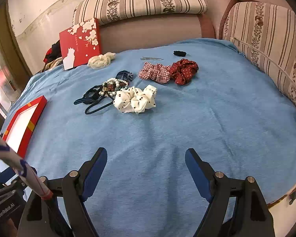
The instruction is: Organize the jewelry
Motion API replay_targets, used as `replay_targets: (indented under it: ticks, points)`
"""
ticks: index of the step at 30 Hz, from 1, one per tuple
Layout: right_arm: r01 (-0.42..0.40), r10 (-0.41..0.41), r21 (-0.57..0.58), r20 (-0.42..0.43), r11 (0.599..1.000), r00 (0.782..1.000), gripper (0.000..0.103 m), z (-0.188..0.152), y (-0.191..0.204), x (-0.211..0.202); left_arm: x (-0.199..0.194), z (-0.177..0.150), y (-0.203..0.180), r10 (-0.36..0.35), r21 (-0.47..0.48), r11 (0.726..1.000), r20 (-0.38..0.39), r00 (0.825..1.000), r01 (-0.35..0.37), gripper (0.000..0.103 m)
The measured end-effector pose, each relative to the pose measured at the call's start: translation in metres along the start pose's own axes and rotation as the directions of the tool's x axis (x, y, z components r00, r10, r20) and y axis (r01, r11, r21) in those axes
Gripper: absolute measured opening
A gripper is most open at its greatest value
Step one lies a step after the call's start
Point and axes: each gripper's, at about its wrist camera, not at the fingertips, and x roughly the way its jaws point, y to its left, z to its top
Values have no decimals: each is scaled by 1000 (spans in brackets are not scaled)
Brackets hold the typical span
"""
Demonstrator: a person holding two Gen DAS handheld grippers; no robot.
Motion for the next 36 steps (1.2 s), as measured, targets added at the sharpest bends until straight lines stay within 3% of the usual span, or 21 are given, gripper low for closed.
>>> replay_targets:
  ticks: [22, 36]
  points:
    - [9, -9, -6, -48, 1000, 999, 85, -6, 1, 18, 13, 0, 4, -36, -12, 999, -36, 999, 35, 76]
    - [9, -9, -24, 15, 1000, 1000, 85, -10, 16, -17, -36, -3, 17, -38, -35, 999, 54, 998, 40, 75]
